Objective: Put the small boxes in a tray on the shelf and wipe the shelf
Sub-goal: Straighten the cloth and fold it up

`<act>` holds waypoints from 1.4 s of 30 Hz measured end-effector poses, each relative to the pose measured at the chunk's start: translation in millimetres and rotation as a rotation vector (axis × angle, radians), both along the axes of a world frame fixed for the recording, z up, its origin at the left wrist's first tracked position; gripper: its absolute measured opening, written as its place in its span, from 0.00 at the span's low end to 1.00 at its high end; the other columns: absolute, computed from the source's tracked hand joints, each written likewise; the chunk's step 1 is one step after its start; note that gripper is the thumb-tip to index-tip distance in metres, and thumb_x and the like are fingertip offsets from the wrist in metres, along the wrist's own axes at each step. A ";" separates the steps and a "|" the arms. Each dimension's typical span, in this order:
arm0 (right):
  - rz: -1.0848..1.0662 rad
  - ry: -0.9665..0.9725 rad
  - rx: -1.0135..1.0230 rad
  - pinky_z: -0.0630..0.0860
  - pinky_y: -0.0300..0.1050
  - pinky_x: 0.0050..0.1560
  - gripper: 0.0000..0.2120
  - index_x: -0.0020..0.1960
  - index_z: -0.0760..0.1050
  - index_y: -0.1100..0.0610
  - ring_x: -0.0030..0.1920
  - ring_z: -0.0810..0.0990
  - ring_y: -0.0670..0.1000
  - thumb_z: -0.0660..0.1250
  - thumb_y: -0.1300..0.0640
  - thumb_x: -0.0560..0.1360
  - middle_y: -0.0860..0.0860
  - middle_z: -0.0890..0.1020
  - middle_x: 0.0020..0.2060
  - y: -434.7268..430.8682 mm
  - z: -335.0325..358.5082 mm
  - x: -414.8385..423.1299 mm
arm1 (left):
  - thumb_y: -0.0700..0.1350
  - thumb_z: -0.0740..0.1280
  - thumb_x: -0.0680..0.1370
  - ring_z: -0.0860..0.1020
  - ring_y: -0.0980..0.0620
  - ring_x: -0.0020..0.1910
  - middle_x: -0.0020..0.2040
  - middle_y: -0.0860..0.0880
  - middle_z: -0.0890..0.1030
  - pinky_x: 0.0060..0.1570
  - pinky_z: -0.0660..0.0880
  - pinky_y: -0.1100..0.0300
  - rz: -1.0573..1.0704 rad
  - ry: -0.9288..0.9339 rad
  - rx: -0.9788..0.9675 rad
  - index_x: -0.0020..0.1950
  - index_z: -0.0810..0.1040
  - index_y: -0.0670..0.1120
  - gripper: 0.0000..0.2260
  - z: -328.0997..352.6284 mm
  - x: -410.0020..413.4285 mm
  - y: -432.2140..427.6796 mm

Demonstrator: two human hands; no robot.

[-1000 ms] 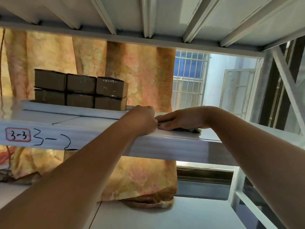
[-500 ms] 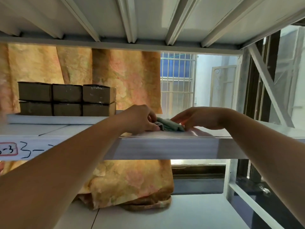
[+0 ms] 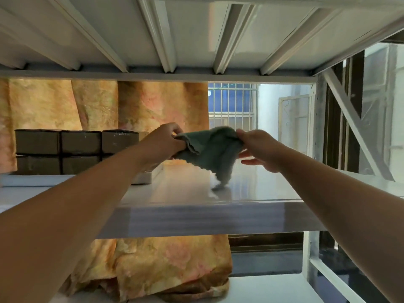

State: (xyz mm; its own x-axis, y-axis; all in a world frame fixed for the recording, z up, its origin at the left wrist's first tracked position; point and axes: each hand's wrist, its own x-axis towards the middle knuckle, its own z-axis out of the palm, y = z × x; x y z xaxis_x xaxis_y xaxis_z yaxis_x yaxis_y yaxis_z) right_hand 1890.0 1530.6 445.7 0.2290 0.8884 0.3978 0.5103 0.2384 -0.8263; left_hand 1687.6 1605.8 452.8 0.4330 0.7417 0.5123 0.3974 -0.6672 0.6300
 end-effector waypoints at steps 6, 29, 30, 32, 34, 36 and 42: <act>0.093 0.029 -0.196 0.80 0.46 0.41 0.27 0.55 0.77 0.64 0.43 0.83 0.56 0.63 0.39 0.74 0.58 0.84 0.45 8.8 21.6 13.5 | 0.47 0.62 0.79 0.75 0.53 0.35 0.37 0.48 0.76 0.40 0.71 0.59 -0.020 -0.401 -0.294 0.43 0.74 0.47 0.07 14.5 4.1 6.4; -0.545 -0.792 0.111 0.77 0.47 0.55 0.09 0.54 0.81 0.56 0.50 0.78 0.53 0.68 0.55 0.76 0.51 0.81 0.46 109.3 14.1 70.9 | 0.29 0.61 0.72 0.63 0.51 0.27 0.32 0.44 0.68 0.22 0.58 0.64 0.115 0.009 -0.307 0.38 0.77 0.40 0.10 9.4 27.1 94.8; -0.513 -0.767 0.089 0.78 0.45 0.50 0.09 0.53 0.80 0.58 0.44 0.79 0.52 0.66 0.55 0.77 0.50 0.80 0.41 109.0 13.8 73.7 | 0.29 0.60 0.73 0.65 0.52 0.23 0.32 0.44 0.68 0.18 0.60 0.66 0.096 -0.041 -0.357 0.37 0.75 0.40 0.09 9.0 25.9 94.9; -0.468 -0.705 0.008 0.76 0.39 0.39 0.10 0.50 0.77 0.61 0.37 0.79 0.50 0.63 0.54 0.78 0.51 0.78 0.35 106.0 13.4 78.2 | 0.29 0.60 0.74 0.73 0.54 0.18 0.34 0.42 0.74 0.16 0.70 0.67 0.043 -0.170 -0.478 0.40 0.75 0.39 0.08 9.1 24.2 94.0; -0.462 -0.633 -0.062 0.73 0.35 0.32 0.12 0.47 0.75 0.60 0.32 0.78 0.48 0.62 0.51 0.79 0.51 0.77 0.32 102.7 12.2 80.6 | 0.29 0.60 0.75 0.81 0.54 0.24 0.42 0.39 0.80 0.30 0.81 0.63 -0.033 -0.259 -0.574 0.47 0.77 0.37 0.08 11.2 21.9 93.1; -0.452 -0.567 -0.087 0.73 0.34 0.31 0.12 0.47 0.75 0.60 0.30 0.78 0.47 0.62 0.51 0.79 0.51 0.77 0.32 99.0 11.7 81.2 | 0.28 0.60 0.76 0.83 0.52 0.29 0.45 0.36 0.80 0.38 0.80 0.62 -0.087 -0.298 -0.583 0.48 0.78 0.35 0.08 12.8 20.6 94.2; -0.329 -0.364 -0.141 0.81 0.42 0.40 0.10 0.50 0.79 0.64 0.36 0.81 0.53 0.68 0.56 0.75 0.54 0.79 0.36 88.0 9.3 76.3 | 0.32 0.69 0.73 0.79 0.46 0.51 0.50 0.40 0.79 0.54 0.78 0.56 -0.109 -0.156 -0.429 0.46 0.78 0.42 0.07 7.5 21.7 91.9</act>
State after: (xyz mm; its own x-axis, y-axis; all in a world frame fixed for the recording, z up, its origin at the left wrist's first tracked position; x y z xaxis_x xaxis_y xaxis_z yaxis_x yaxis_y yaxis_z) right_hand 1966.3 1618.7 455.0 0.3743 0.8432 0.3858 0.8006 -0.0840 -0.5932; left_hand 1709.3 1697.8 460.3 0.4621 0.8553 0.2345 0.2177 -0.3657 0.9049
